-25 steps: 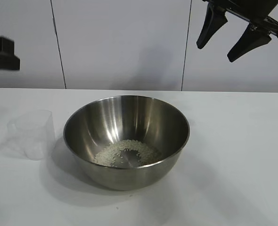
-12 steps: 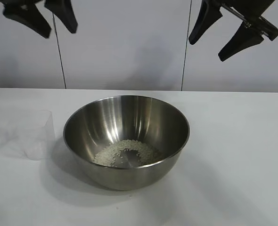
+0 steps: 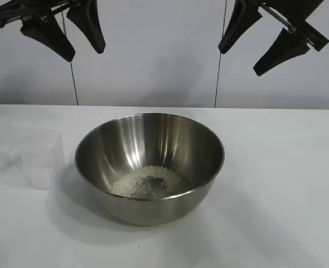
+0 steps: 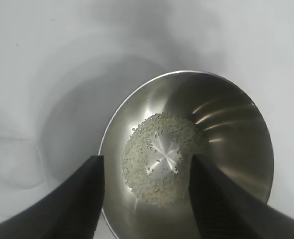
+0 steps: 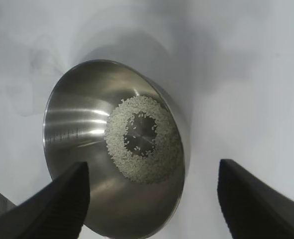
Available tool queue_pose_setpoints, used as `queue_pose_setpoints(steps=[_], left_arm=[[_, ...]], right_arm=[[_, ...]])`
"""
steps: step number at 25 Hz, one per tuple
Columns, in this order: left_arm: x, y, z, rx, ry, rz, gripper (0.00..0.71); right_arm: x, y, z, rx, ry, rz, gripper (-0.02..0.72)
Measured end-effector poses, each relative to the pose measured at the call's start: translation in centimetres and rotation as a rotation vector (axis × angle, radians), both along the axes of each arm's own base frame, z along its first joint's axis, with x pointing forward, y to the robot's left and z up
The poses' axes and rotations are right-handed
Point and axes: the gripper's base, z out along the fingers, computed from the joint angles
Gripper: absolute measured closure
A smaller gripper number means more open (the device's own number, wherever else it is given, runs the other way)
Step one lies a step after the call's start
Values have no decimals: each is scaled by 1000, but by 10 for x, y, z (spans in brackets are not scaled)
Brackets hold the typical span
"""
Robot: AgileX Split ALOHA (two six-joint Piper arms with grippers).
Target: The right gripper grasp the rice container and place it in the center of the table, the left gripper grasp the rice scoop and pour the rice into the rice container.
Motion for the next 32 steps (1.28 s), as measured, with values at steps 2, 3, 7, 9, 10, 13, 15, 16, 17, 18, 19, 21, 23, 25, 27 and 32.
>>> queue_pose_setpoints(steps=[2, 3, 7, 9, 10, 13, 15, 16, 17, 18, 19, 21, 23, 25, 27, 32], left_arm=[[0, 0, 5, -6, -1, 3, 324], [-1, 0, 5, -7, 8, 9, 324], [-4, 1, 3, -3, 55, 24, 324], [-4, 0, 3, -8, 63, 28, 324], [-4, 0, 3, -12, 65, 28, 324], [-3, -1, 2, -14, 70, 29, 324], [-3, -1, 2, -15, 72, 30, 324], [-3, -1, 2, -15, 72, 30, 324], [-3, -1, 2, -16, 72, 30, 324], [-3, -1, 2, -16, 72, 30, 324], [-3, -1, 2, -16, 72, 31, 324], [-3, -1, 2, -16, 72, 31, 324], [-3, -1, 2, -16, 72, 31, 324], [-3, -1, 2, -16, 72, 31, 324], [-3, -1, 2, -16, 72, 31, 324], [-3, -1, 2, -16, 72, 31, 324]], right_arm=[[-1, 5, 0, 6, 4, 12, 208], [-2, 6, 0, 10, 5, 15, 208], [-2, 7, 1, 14, 6, 17, 208], [-2, 7, 1, 14, 6, 17, 208], [-2, 7, 1, 14, 7, 18, 208], [-2, 7, 1, 14, 7, 18, 208], [-1, 7, 1, 14, -1, 13, 208], [0, 7, 1, 15, -12, 6, 208], [1, 7, 1, 15, -21, 1, 208], [2, 7, 1, 15, -28, -3, 208], [3, 6, 2, 16, -38, -10, 208], [5, 6, 2, 16, -62, -24, 208], [8, 6, 3, 17, -88, -40, 208], [11, 5, 4, 19, -116, -57, 208], [14, 5, 5, 20, -149, -77, 208], [21, 4, 8, 26, -222, -123, 208]])
